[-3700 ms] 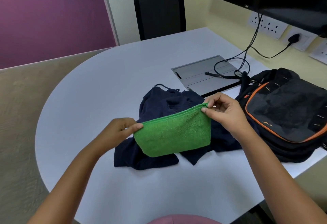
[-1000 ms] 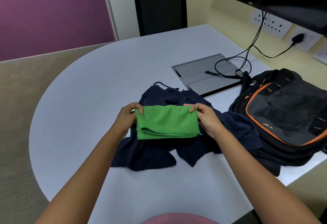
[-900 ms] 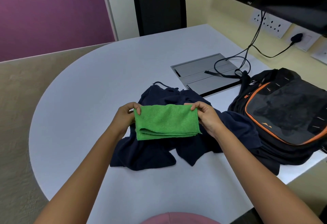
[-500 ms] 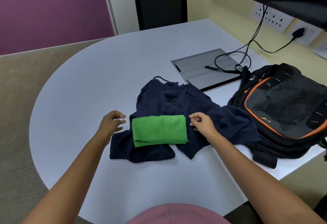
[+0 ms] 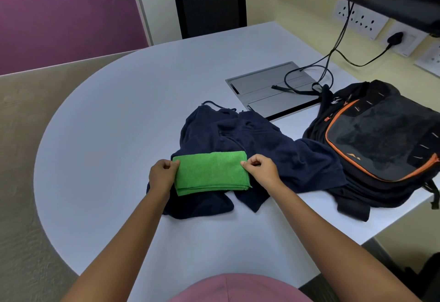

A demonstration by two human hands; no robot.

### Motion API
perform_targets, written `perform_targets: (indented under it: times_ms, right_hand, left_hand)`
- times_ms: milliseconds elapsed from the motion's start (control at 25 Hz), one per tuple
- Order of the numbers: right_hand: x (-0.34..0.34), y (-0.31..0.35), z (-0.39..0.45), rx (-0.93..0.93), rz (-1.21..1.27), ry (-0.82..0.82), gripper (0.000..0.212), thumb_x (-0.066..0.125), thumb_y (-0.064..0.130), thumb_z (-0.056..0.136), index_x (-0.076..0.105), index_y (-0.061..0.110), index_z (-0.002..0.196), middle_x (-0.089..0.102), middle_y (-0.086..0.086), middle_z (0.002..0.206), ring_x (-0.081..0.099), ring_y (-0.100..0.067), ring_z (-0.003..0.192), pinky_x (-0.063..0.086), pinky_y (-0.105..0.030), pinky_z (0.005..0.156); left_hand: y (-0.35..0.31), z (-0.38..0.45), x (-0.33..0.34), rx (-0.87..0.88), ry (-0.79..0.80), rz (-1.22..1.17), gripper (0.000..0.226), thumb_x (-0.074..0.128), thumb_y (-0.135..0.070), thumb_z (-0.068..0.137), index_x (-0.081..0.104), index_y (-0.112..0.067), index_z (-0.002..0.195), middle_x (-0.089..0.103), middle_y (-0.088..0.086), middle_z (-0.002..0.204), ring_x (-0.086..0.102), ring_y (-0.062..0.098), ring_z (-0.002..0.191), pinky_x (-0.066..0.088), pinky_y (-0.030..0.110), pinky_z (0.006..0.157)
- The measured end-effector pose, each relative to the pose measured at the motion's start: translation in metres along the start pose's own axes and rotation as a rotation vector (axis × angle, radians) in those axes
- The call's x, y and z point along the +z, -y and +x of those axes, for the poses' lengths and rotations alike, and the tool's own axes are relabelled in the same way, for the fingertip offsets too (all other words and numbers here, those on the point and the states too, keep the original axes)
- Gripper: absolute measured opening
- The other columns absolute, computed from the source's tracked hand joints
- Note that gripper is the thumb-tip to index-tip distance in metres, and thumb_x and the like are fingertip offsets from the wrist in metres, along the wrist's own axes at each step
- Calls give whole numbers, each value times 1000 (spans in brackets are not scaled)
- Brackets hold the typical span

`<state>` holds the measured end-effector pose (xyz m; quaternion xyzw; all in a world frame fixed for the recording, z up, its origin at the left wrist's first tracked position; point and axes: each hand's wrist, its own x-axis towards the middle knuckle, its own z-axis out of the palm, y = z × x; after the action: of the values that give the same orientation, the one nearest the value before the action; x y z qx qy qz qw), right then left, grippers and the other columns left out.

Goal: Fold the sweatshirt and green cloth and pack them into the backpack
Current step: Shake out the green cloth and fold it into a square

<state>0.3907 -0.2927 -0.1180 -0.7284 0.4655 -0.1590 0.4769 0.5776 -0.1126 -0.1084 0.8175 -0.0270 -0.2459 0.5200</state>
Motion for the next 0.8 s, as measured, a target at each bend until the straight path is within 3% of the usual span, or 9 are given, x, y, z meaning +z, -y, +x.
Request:
perform_targets:
  times_ms: [80,200,400,520,600,680,800]
  right_hand:
    - [-3,1,-3,-91,-31,-26,23,74,22,77,57,14,64,54,5,69,44,-5,55,39,-17,58]
    - [-4,-8,-7,-164,-27,-51,26,74,16,76,54,14,60,47,6,63,43,-3,49,36,-11,54]
    - [7,-23,-3,-138,-65,-22,31,75,14,76,52,23,58,51,2,72,41,-6,51,38,-14,57]
    - [5,-22,3,-20,-1,17,18,76,20,77,59,19,85,59,-1,85,51,-5,61,41,-7,62]
    - [2,-18,5,64,71,125,46,76,24,77,51,17,115,61,-2,95,60,-11,79,45,-12,74]
    - [-2,-14,4,97,111,252,66,75,23,77,37,16,131,62,-6,103,62,-13,91,46,-18,82]
    - [-1,-15,2,80,89,301,66,72,12,80,34,13,134,62,-2,84,60,4,70,46,-9,71]
  left_hand:
    - [2,-1,0,-39,-6,-110,25,64,-17,86,51,-16,64,49,0,65,44,21,71,42,33,67]
    - [6,-3,3,-55,-10,-133,26,63,-17,86,50,-16,64,50,0,67,46,21,73,42,36,72]
    - [16,-8,10,-54,-72,-71,25,61,-21,88,51,-15,66,52,-3,71,47,20,79,37,30,73]
    - [20,-1,7,-66,61,-72,21,59,-27,90,54,-12,77,56,0,80,50,20,83,40,32,76]
    - [23,7,2,-75,165,-108,25,62,-31,87,58,-7,90,61,8,92,55,22,89,45,35,80]
    - [24,9,1,-103,209,-143,42,68,-30,83,51,-5,113,60,12,105,58,25,98,48,40,90]
    - [18,5,3,-70,245,-125,49,72,-23,80,49,-6,120,61,13,110,61,28,102,50,40,90]
